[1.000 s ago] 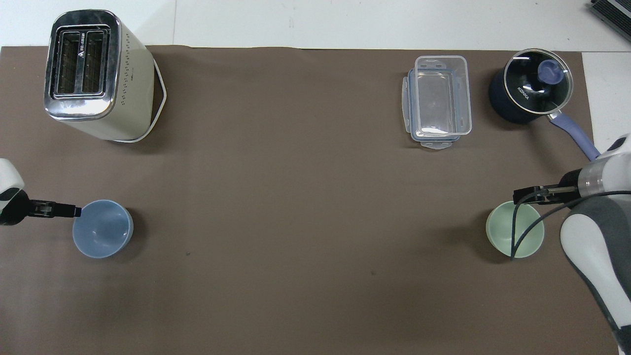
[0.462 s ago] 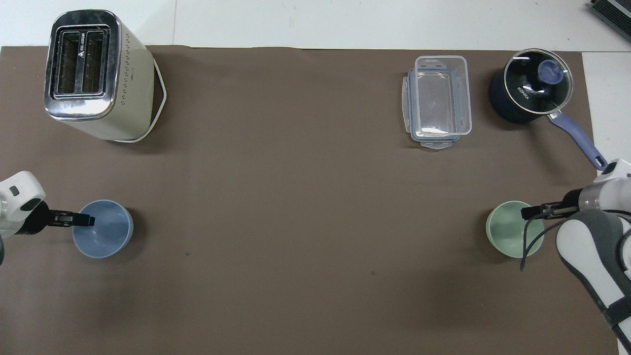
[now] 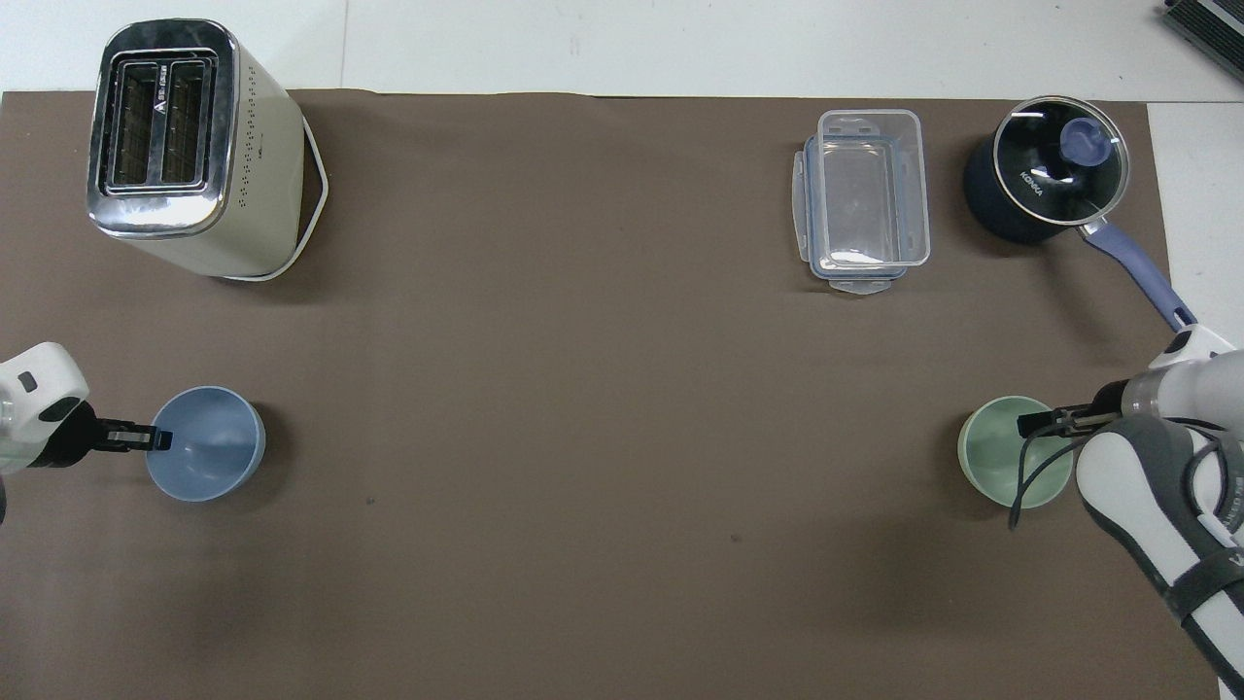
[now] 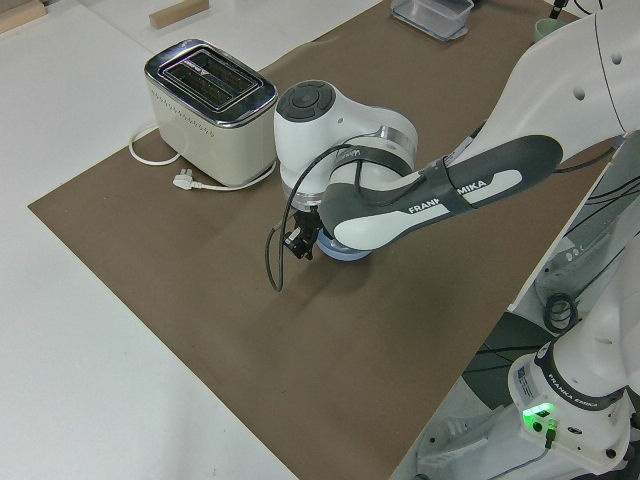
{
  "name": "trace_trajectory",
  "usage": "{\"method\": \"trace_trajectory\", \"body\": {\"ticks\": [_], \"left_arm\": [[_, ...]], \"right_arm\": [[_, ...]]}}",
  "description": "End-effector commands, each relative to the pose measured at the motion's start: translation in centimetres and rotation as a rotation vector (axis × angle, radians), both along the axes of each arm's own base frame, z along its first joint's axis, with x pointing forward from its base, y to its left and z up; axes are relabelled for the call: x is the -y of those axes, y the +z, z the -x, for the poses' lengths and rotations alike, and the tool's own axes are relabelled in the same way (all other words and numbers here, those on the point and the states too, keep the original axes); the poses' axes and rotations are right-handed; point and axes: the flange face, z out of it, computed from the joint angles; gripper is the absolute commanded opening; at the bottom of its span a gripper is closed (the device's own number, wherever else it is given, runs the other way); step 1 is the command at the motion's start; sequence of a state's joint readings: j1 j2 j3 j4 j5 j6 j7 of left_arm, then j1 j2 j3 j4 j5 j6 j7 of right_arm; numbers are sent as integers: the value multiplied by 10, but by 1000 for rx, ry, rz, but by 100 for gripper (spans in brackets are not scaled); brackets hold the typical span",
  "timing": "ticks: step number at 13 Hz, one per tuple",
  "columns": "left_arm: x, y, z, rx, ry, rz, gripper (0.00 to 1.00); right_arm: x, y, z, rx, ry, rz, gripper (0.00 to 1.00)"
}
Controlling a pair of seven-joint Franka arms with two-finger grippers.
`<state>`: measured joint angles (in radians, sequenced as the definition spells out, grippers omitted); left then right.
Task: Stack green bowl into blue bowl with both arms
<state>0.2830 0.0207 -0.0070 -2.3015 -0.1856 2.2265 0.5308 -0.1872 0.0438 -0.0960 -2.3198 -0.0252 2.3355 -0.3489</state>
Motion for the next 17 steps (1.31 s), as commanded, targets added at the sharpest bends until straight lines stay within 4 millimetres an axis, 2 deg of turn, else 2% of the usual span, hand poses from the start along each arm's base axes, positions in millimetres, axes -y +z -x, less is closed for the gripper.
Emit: {"method": "trace_trajectory", "body": {"ticks": [1, 2, 6, 7, 9, 12, 15, 17], "left_arm": [[11, 19, 8, 18, -12, 13, 0], [13, 27, 9, 29, -18, 10, 0], [64, 69, 6, 65, -27, 1, 0], [78, 79, 6, 80, -38, -2, 0], [103, 95, 8, 101, -63, -3, 0], [164, 99, 7, 89, -48, -8, 0], [211, 93, 9, 77, -61, -7, 0], [253, 92, 18, 64, -53, -5, 0]], "right_arm": [[3, -2, 5, 5, 36, 2, 33], [4, -2, 5, 5, 19, -6, 0], [6, 2, 1, 14, 12, -35, 0], [3, 9, -3, 18, 19, -38, 0], [2, 43, -15, 6, 53, -46, 0], [-4, 101, -32, 32, 59, -105, 0], [-4, 141, -35, 59, 62, -114, 0], [-4, 161, -32, 77, 61, -111, 0]]}}
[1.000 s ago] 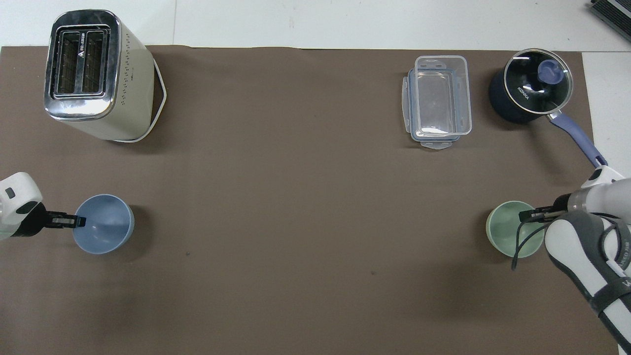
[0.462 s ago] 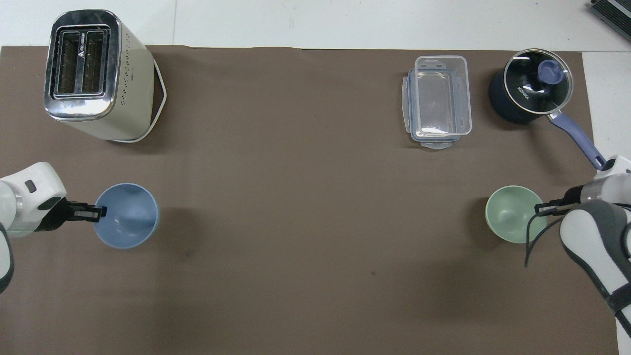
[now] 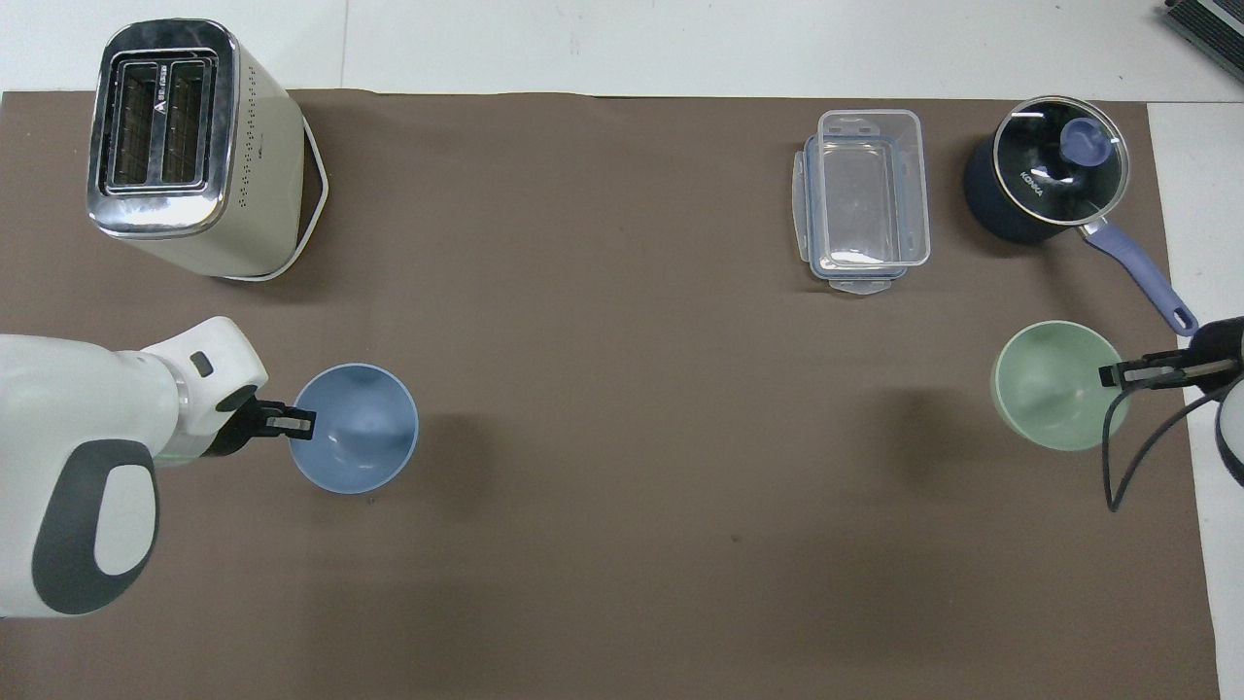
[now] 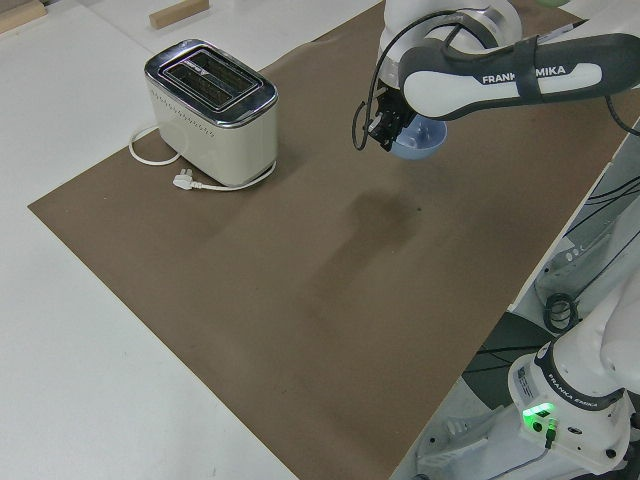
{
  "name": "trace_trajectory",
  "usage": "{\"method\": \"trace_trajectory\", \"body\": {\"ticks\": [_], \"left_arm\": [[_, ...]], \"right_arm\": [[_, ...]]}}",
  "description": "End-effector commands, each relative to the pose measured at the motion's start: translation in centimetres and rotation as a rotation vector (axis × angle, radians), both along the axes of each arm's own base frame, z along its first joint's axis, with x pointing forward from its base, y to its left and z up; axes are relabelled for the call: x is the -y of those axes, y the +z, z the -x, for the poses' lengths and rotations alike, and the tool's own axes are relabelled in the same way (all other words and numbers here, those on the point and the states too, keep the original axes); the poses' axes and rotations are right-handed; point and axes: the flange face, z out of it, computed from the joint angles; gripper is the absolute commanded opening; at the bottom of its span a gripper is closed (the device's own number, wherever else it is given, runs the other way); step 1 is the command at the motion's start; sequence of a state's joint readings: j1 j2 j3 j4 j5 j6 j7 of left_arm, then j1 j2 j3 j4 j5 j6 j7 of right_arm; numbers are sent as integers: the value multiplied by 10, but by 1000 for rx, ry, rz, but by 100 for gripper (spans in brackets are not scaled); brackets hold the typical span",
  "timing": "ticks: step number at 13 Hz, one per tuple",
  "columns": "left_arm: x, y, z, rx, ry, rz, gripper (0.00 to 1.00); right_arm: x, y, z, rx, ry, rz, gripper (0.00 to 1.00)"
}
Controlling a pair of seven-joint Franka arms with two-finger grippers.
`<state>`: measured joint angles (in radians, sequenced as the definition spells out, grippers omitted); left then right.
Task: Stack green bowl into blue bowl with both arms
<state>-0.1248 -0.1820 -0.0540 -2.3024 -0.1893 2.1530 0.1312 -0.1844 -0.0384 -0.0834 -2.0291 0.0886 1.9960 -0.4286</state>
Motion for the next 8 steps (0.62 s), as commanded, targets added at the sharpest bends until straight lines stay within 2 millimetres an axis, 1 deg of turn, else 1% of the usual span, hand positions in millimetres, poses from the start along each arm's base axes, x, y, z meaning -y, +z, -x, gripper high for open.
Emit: {"method": "trace_trajectory", "body": {"ticks": [1, 2, 3, 4, 6, 8], "left_arm": [[51, -7, 13, -14, 8, 5, 0], [74, -11, 16, -11, 31, 8, 0], [99, -23, 20, -17, 61, 8, 0], [120, -32, 23, -12, 74, 8, 0], [148, -41, 29, -1, 88, 16, 0], [171, -53, 33, -11, 105, 14, 0]], "right_arm": [[1, 25, 7, 18, 18, -21, 0], [1, 33, 10, 20, 18, -22, 0], [0, 38, 13, 20, 16, -23, 0], [-1, 44, 16, 24, 16, -24, 0], [0, 53, 21, 31, 15, -24, 0], [5, 53, 25, 19, 6, -30, 0]]}}
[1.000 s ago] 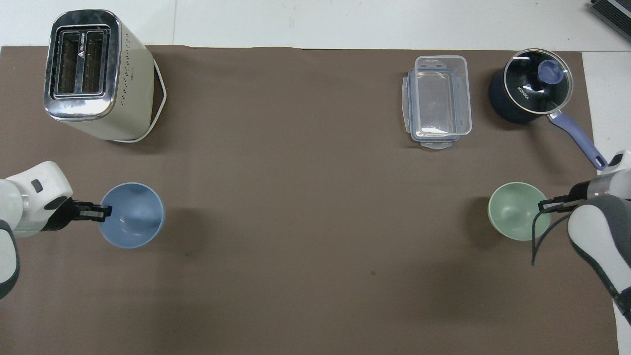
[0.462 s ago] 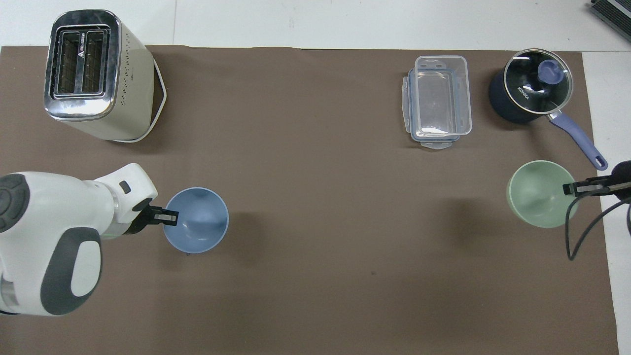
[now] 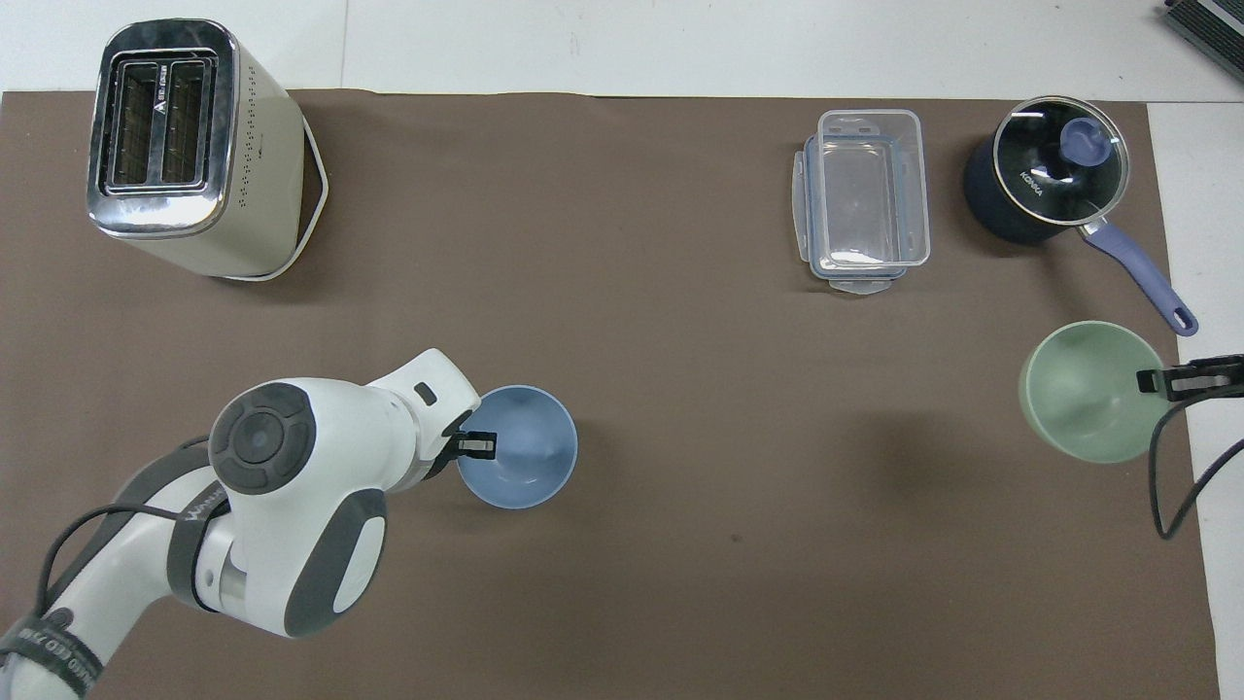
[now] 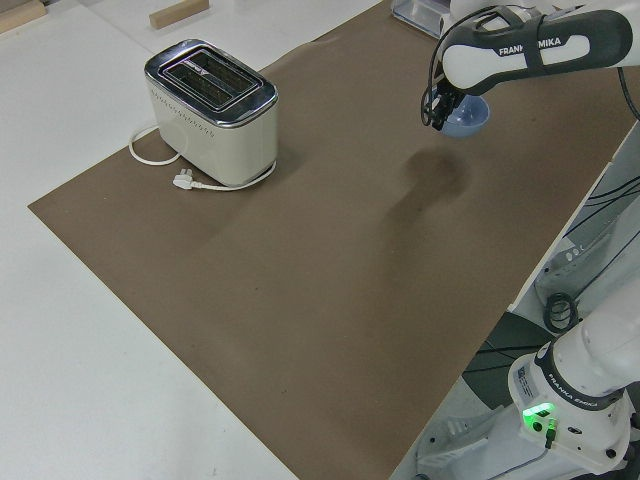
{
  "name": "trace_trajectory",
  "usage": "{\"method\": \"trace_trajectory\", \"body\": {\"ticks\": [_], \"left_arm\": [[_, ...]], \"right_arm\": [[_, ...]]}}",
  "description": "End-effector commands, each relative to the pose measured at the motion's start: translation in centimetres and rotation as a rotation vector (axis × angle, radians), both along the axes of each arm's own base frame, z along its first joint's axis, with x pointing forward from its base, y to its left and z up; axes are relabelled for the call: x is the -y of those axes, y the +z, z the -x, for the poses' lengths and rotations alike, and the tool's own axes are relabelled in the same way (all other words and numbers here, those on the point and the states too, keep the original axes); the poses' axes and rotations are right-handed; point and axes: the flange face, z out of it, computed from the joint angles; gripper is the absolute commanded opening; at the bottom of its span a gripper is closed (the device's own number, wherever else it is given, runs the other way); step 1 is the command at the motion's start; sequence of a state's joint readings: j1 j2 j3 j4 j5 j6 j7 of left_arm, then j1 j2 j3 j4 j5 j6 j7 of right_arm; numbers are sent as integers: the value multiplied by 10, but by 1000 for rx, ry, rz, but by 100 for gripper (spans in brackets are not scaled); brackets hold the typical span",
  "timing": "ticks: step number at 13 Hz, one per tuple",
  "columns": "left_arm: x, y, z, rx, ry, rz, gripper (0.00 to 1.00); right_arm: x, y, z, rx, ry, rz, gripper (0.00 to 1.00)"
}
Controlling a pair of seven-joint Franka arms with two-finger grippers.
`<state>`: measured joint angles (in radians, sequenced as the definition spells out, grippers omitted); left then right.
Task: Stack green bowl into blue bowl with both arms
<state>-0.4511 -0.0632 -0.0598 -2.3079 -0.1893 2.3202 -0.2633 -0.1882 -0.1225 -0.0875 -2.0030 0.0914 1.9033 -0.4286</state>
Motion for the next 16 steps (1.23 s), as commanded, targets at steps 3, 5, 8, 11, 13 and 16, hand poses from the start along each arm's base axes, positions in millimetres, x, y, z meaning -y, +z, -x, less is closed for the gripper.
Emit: {"method": "trace_trajectory", "body": {"ticks": [3, 5, 8, 11, 13, 16], "left_arm": [[30, -29, -4, 34, 53, 20, 0], [35, -37, -2, 27, 45, 15, 0], [37, -37, -1, 25, 45, 16, 0], [38, -42, 0, 15, 49, 16, 0], [41, -49, 0, 12, 46, 13, 0], [48, -39, -11, 24, 24, 23, 69]], "right_arm": [[3, 4, 7, -8, 4, -25, 0], [1, 3, 7, -15, 0, -27, 0], [-7, 2, 6, -20, -5, -28, 0], [-38, -1, 2, -38, -38, -29, 0], [-54, -2, 0, -44, -45, -30, 0], [-67, -2, 0, -48, -52, -29, 0]]}}
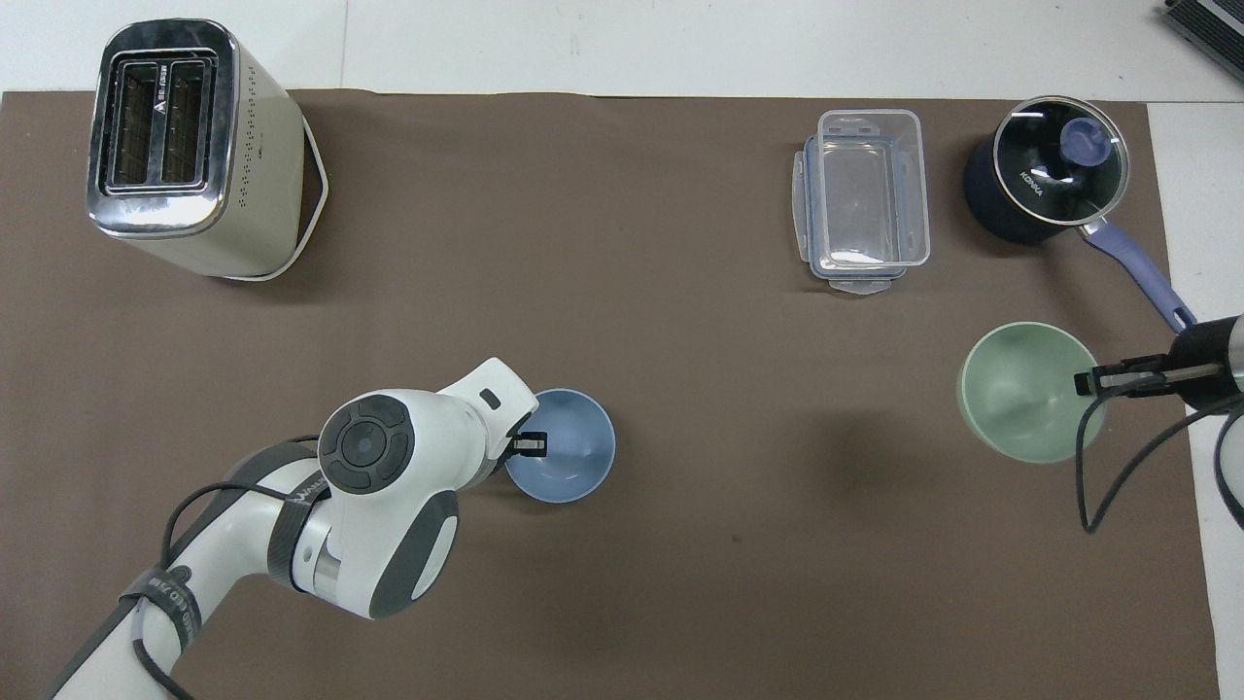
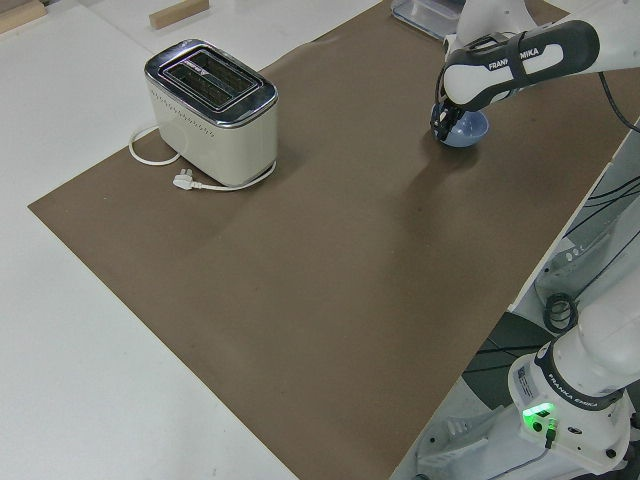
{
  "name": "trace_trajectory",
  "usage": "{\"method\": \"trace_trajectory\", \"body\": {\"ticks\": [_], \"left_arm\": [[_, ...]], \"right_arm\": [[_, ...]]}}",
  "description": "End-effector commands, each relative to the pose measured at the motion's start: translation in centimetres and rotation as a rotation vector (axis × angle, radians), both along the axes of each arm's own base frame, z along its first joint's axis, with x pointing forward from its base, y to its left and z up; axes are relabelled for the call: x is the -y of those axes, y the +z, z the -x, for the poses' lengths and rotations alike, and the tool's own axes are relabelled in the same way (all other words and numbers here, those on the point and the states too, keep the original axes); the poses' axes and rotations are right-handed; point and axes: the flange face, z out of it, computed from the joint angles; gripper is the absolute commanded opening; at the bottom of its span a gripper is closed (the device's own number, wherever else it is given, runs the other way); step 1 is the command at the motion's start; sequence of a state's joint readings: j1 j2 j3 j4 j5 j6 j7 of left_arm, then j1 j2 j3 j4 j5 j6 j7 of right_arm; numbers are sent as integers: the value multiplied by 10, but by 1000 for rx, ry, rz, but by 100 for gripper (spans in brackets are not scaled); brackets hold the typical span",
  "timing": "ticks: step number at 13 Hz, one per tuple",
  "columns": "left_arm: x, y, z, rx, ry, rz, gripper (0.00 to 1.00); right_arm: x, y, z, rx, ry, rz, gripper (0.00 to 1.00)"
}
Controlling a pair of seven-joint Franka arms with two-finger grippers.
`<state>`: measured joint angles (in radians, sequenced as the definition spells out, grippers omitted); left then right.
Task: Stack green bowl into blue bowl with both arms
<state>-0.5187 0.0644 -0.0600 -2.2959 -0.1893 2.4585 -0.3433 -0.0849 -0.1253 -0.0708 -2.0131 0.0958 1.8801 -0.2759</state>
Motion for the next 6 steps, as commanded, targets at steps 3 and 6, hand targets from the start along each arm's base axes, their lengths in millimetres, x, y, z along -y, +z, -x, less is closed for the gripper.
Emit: {"method": "trace_trajectory", "body": {"ticks": [3, 6], "left_arm": [[5, 29, -22, 27, -5, 20, 100], [-27, 84, -45, 51, -46, 8, 100]], "right_arm": [[-50, 0, 6, -25, -41, -16, 0], [-117, 2, 8, -40, -95, -14, 0]]}}
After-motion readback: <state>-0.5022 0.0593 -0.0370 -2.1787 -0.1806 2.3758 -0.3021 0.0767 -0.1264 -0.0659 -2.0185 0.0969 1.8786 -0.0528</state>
